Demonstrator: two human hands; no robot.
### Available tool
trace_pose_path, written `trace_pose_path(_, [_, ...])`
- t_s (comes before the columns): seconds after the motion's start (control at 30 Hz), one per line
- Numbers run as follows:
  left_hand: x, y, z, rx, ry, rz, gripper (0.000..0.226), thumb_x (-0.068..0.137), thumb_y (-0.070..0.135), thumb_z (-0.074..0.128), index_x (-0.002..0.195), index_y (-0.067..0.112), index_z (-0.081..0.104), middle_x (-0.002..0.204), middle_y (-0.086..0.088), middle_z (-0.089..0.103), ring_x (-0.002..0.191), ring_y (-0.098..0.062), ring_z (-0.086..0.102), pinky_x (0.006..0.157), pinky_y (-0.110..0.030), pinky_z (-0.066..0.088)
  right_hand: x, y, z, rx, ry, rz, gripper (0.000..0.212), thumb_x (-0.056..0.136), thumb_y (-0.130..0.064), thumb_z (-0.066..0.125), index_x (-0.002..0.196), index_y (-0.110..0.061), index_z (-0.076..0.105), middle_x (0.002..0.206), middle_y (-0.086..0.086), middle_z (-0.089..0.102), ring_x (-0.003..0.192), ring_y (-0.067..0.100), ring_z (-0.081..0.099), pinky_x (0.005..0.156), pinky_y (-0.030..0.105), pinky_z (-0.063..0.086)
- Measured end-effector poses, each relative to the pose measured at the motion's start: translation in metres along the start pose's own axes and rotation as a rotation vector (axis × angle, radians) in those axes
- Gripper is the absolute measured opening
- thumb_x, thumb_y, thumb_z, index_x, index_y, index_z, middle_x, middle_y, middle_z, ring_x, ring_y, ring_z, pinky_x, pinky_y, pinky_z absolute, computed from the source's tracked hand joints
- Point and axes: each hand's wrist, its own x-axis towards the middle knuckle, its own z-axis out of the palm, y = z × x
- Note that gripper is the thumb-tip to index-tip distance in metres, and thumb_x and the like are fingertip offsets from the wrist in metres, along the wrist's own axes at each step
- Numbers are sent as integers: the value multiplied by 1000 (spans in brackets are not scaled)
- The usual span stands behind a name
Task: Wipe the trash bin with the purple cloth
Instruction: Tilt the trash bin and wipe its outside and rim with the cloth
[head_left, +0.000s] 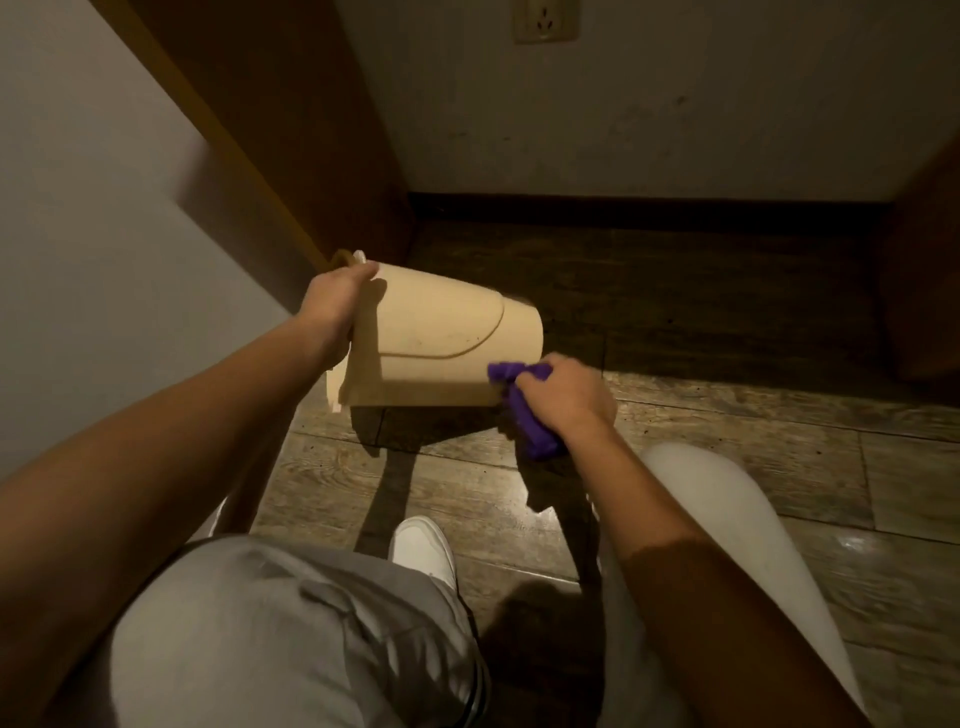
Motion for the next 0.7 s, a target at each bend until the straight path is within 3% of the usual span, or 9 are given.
trace_pose_path(0.1, [-10, -7, 0, 44, -198, 15, 47, 103, 39, 54, 147, 21, 49, 128, -8, 61, 111, -28, 62, 81, -39, 53, 9, 1, -35, 241, 121, 38, 23, 95, -55, 57, 110, -38, 56, 87, -10, 60, 77, 14, 60, 64, 31, 45])
trace_pose_path(0.23, [-17, -18, 12, 7, -220, 9, 54, 105, 48, 47, 151, 20, 43, 130, -9, 61, 115, -30, 62, 93, -44, 52, 18, 0, -42, 584, 249, 47, 30, 99, -45, 58, 125, -30, 57, 111, -3, 65, 94, 20, 65, 81, 40, 56])
trace_pose_path(0.33, [-16, -20, 8, 40, -229, 4, 57, 104, 54, 43, 153, 24, 43, 136, -10, 59, 120, -31, 59, 100, -47, 48, 26, -11, -26, 719, 322, 17, 34, 100, -39, 59, 132, -26, 55, 127, 2, 58, 101, 19, 63, 76, 32, 55])
trace_pose_path(0.4, [-18, -24, 9, 79, -257, -7, 61, 103, 58, 40, 155, 26, 39, 143, -11, 54, 127, -35, 54, 110, -56, 42, 28, -16, -10, 726, 307, -3, 36, 100, -36, 61, 135, -26, 55, 134, 3, 52, 110, 21, 60, 77, 28, 52])
trace_pose_path(0.47, [-21, -25, 13, 90, -261, -9, 64, 103, 61, 38, 158, 27, 35, 149, -13, 48, 133, -37, 49, 114, -59, 36, 27, -18, 10, 630, 304, -19, 41, 100, -34, 62, 140, -28, 54, 145, 4, 47, 127, 26, 52, 95, 37, 51])
trace_pose_path(0.57, [-22, -21, 20, 93, -253, -2, 66, 104, 61, 35, 160, 27, 29, 158, -12, 41, 141, -37, 42, 117, -61, 31, 19, -24, 33, 497, 355, -90, 49, 101, -34, 59, 149, -29, 49, 162, 6, 36, 150, 30, 31, 116, 52, 38])
trace_pose_path(0.7, [-18, -23, 16, 51, -252, -44, 68, 103, 62, 34, 161, 27, 25, 160, -12, 39, 143, -36, 41, 118, -60, 30, 5, -44, 53, 484, 364, -259, 50, 102, -28, 56, 151, -29, 47, 168, 4, 29, 156, 31, 21, 118, 62, 31])
